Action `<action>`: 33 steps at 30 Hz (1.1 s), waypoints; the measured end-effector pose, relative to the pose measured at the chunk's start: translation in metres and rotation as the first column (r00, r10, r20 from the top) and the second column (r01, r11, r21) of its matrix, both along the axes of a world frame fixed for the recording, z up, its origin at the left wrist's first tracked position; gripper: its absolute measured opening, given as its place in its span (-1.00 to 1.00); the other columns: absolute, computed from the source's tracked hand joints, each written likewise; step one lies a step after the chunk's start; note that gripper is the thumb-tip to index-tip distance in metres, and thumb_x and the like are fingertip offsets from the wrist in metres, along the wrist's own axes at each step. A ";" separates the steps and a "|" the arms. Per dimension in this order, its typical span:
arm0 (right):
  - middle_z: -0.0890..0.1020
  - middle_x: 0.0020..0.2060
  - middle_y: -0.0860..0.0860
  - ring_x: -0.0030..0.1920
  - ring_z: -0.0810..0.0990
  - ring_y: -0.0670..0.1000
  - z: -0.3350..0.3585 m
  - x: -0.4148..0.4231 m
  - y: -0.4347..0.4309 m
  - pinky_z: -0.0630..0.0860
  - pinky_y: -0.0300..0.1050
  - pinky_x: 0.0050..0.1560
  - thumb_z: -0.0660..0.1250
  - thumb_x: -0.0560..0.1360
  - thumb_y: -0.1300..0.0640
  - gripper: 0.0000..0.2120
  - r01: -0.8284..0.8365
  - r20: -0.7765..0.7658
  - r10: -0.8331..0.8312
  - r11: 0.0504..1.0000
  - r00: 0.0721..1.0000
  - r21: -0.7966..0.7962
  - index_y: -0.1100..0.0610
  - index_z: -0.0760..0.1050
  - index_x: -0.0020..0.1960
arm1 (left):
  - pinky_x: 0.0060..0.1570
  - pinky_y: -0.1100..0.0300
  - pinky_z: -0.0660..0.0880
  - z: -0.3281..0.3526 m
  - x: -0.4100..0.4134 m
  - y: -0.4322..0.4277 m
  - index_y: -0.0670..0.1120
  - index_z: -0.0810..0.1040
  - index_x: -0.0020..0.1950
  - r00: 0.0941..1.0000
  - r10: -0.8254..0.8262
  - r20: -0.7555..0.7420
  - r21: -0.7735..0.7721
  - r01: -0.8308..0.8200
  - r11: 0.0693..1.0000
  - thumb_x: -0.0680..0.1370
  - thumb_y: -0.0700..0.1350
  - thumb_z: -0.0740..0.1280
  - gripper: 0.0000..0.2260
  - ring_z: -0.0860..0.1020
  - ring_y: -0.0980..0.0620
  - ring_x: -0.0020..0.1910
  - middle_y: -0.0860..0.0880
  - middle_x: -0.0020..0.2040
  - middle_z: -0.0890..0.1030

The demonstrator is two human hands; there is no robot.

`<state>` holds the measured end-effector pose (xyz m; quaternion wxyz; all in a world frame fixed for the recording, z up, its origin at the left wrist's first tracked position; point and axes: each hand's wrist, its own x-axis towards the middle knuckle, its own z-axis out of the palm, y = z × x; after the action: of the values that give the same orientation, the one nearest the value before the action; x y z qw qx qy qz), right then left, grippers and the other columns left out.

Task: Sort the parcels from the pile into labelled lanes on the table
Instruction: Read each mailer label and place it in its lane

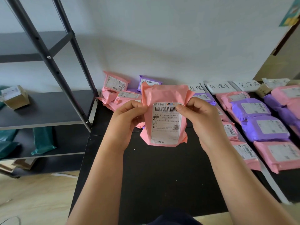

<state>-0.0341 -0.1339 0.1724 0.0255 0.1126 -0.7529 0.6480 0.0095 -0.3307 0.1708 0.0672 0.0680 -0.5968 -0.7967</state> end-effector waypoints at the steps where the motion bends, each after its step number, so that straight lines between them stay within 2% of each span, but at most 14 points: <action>1: 0.58 -0.40 -0.08 -0.33 0.51 -0.11 0.001 0.001 0.001 0.37 -0.29 -0.31 0.45 0.51 0.13 -0.72 0.002 0.009 -0.002 1.000 1.000 0.005 0.16 0.46 -0.31 | -0.01 0.07 0.51 0.000 0.000 0.000 -0.05 0.57 -0.38 1.000 0.003 0.003 -0.008 -0.003 1.000 0.56 -0.31 0.29 -0.66 0.58 -0.06 -0.18 -0.11 -0.20 0.66; 3: 0.65 -0.35 -0.08 -0.30 0.61 -0.09 0.003 0.001 0.001 0.42 -0.33 -0.29 0.44 0.51 0.13 -0.75 0.018 0.028 -0.019 1.000 0.999 0.014 0.20 0.51 -0.28 | 0.02 0.01 0.52 0.001 0.000 0.000 -0.02 0.59 -0.39 1.000 0.011 0.016 -0.038 -0.011 0.999 0.56 -0.27 0.32 -0.66 0.57 -0.11 -0.15 -0.15 -0.16 0.66; 6: 0.70 -0.25 0.02 -0.17 0.69 0.07 0.004 0.001 0.002 0.52 -0.08 -0.14 0.44 0.52 0.12 -0.78 0.075 0.059 -0.075 0.997 0.995 0.004 0.25 0.58 -0.21 | 0.09 -0.12 0.50 -0.002 0.001 0.001 -0.04 0.61 -0.33 0.999 0.035 0.038 -0.118 -0.030 0.993 0.53 -0.15 0.41 -0.77 0.54 -0.15 -0.11 -0.26 -0.09 0.64; 8: 0.71 -0.25 0.03 -0.16 0.70 0.09 0.005 -0.001 0.002 0.53 -0.01 -0.14 0.43 0.52 0.12 -0.80 0.117 0.082 -0.115 0.993 0.990 -0.014 0.24 0.59 -0.20 | -0.01 -0.01 0.50 -0.003 0.002 0.002 -0.08 0.61 -0.27 0.998 0.042 0.046 -0.206 -0.032 0.978 0.49 -0.04 0.45 -0.82 0.53 -0.06 -0.19 -0.19 -0.18 0.63; 11: 0.71 -0.25 0.05 -0.18 0.69 0.12 0.002 -0.006 0.004 0.50 -0.02 -0.15 0.43 0.52 0.12 -0.79 0.180 0.137 -0.175 0.983 0.975 -0.029 0.27 0.61 -0.17 | -0.12 0.23 0.53 -0.004 0.002 0.005 -0.20 0.63 -0.09 0.995 0.012 0.104 -0.383 0.029 0.923 0.51 -0.01 0.46 -0.76 0.57 0.12 -0.27 0.02 -0.22 0.66; 14: 0.71 -0.27 0.07 -0.22 0.67 0.08 -0.004 -0.014 0.004 0.49 0.00 -0.13 0.44 0.51 0.14 -0.78 0.223 0.238 -0.199 0.972 0.951 -0.077 0.29 0.58 -0.20 | -0.20 0.32 0.55 -0.007 0.002 0.008 -0.06 0.63 -0.09 0.988 0.002 0.155 -0.529 0.081 0.845 0.45 0.03 0.51 -0.81 0.61 0.19 -0.23 0.10 -0.18 0.67; 16: 0.71 -0.27 0.08 -0.18 0.67 0.13 -0.009 -0.018 0.003 0.49 0.01 -0.14 0.43 0.51 0.16 -0.79 0.242 0.291 -0.209 0.967 0.933 -0.081 0.29 0.57 -0.21 | -0.21 0.32 0.55 -0.009 0.001 0.010 -0.01 0.62 -0.11 0.988 0.017 0.151 -0.558 0.071 0.827 0.46 -0.01 0.51 -0.87 0.61 0.21 -0.24 0.12 -0.20 0.66; 19: 0.72 -0.23 0.07 -0.10 0.71 0.16 -0.011 -0.018 0.001 0.59 0.13 -0.02 0.41 0.54 0.15 -0.80 0.229 0.303 -0.209 0.973 0.930 -0.030 0.29 0.60 -0.16 | -0.11 0.14 0.64 -0.012 0.000 0.013 -0.07 0.62 -0.12 0.988 0.056 0.146 -0.540 0.033 0.841 0.50 -0.10 0.48 -0.92 0.66 0.02 -0.15 0.03 -0.18 0.69; 22: 0.73 -0.17 0.02 -0.09 0.71 0.03 -0.012 -0.014 0.000 0.62 0.12 0.09 0.36 0.58 0.11 -0.84 0.135 0.297 -0.144 0.989 0.944 0.052 0.17 0.64 -0.08 | -0.17 0.16 0.63 -0.015 -0.004 0.014 -0.10 0.60 -0.11 0.982 0.103 0.161 -0.507 -0.007 0.862 0.54 -0.12 0.43 -0.93 0.68 -0.02 -0.15 -0.01 -0.15 0.70; 26: 0.72 -0.13 -0.05 -0.06 0.70 -0.03 -0.012 -0.009 -0.002 0.65 -0.01 0.01 0.34 0.59 0.02 -0.86 0.000 0.340 -0.051 0.989 0.939 0.151 0.04 0.64 -0.03 | -0.10 0.07 0.62 -0.021 -0.010 0.011 -0.13 0.60 -0.10 0.966 0.163 0.203 -0.372 -0.078 0.925 0.57 -0.16 0.40 -0.93 0.70 -0.06 -0.12 -0.06 -0.11 0.72; 29: 0.71 -0.14 -0.06 -0.22 0.69 -0.06 -0.013 -0.006 -0.001 0.61 -0.20 -0.33 0.35 0.58 0.00 -0.87 -0.037 0.385 -0.032 0.985 0.922 0.171 0.03 0.63 -0.02 | -0.19 0.13 0.58 -0.024 -0.013 0.010 -0.14 0.59 -0.15 0.946 0.209 0.247 -0.237 -0.150 0.960 0.55 -0.22 0.39 -0.91 0.68 0.00 -0.21 -0.11 -0.15 0.72; 30: 0.72 -0.15 -0.05 -0.25 0.68 -0.07 -0.013 -0.007 0.000 0.57 -0.24 -0.36 0.36 0.58 0.00 -0.86 -0.048 0.388 -0.025 0.983 0.921 0.175 0.04 0.64 -0.01 | -0.21 0.15 0.56 -0.026 -0.013 0.009 -0.14 0.59 -0.16 0.938 0.223 0.264 -0.205 -0.172 0.964 0.55 -0.22 0.40 -0.91 0.67 0.03 -0.25 -0.10 -0.18 0.72; 33: 0.73 -0.18 -0.04 -0.24 0.68 -0.06 -0.017 -0.008 0.003 0.51 -0.23 -0.30 0.40 0.55 0.02 -0.87 -0.076 0.379 -0.002 0.979 0.925 0.191 0.06 0.66 -0.03 | -0.24 0.16 0.52 -0.029 -0.016 0.008 -0.13 0.61 -0.16 0.914 0.240 0.326 -0.172 -0.192 0.966 0.53 -0.19 0.43 -0.92 0.65 0.07 -0.29 -0.05 -0.23 0.71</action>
<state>-0.0424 -0.1313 0.1558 -0.1437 0.0023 -0.8032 0.5781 -0.0066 -0.3232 0.1420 0.0539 0.2672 -0.6409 -0.7176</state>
